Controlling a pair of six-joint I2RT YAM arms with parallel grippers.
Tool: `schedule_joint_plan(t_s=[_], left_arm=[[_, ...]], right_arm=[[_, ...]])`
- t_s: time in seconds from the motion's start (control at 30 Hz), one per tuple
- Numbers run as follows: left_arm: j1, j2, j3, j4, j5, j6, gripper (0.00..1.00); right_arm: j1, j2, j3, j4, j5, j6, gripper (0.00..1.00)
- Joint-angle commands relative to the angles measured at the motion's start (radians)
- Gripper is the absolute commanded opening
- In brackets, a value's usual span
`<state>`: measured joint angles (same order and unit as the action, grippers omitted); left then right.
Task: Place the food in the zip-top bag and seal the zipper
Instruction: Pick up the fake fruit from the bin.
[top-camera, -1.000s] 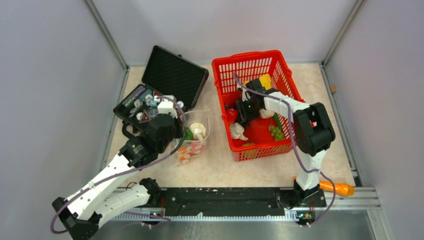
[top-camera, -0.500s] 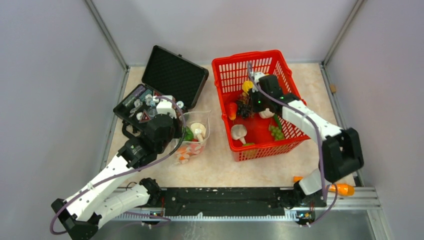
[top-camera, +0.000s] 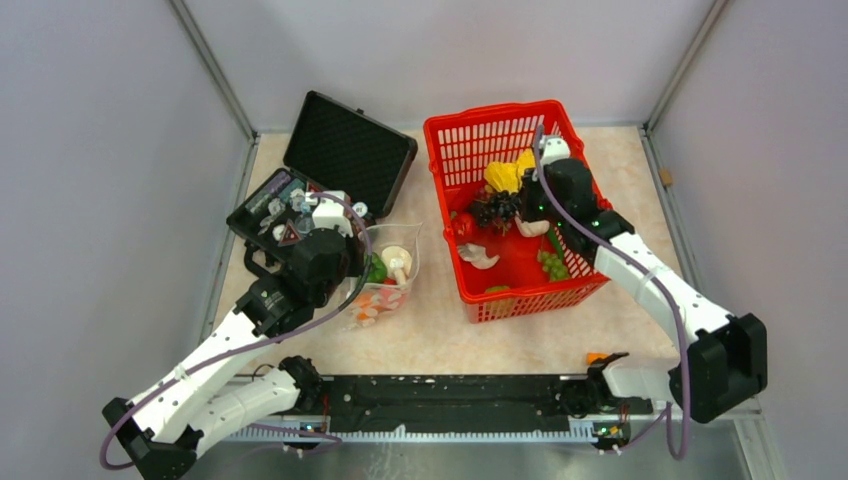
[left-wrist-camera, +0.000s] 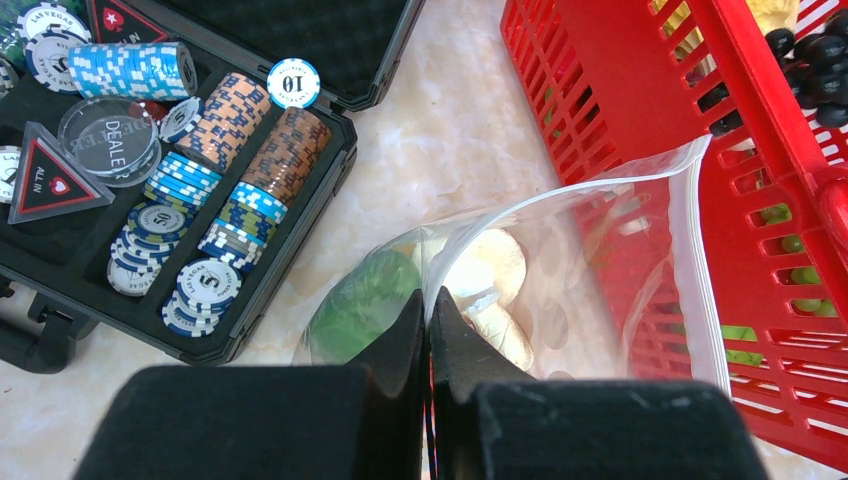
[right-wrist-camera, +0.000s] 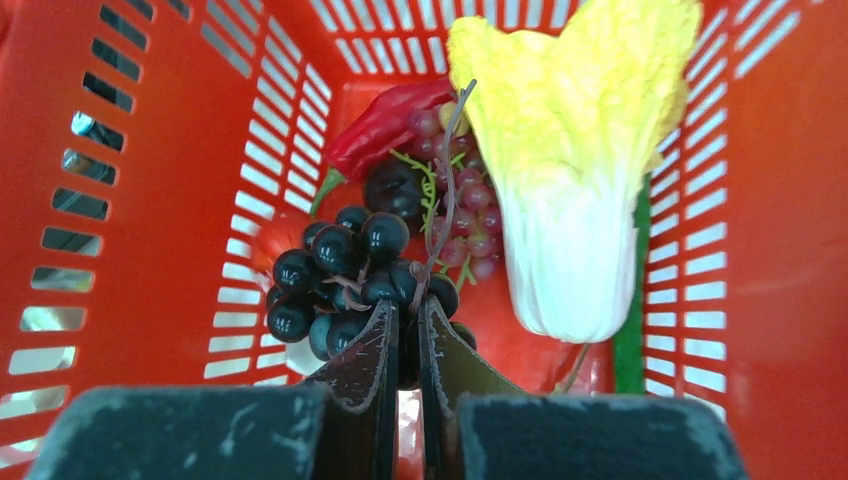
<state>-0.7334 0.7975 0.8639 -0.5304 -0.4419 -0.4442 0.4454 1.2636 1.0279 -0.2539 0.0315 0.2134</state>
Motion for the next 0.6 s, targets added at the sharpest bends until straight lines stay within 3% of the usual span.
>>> schedule_joint_plan(t_s=[0.0,0.3,0.57], left_arm=[[0.005,-0.011,0.006,0.051,-0.005,-0.004,0.02],[0.005,-0.013,0.004,0.05,-0.006,-0.001,0.02],[0.006,-0.011,0.003,0.056,-0.007,-0.004,0.02]], right_arm=[[-0.004,-0.082,-0.001,0.083,0.13,0.029,0.0],[-0.004,-0.21,-0.013,0.102,0.208,0.011,0.0],[-0.003,-0.29,-0.002,0.167,-0.091,0.044,0.0]])
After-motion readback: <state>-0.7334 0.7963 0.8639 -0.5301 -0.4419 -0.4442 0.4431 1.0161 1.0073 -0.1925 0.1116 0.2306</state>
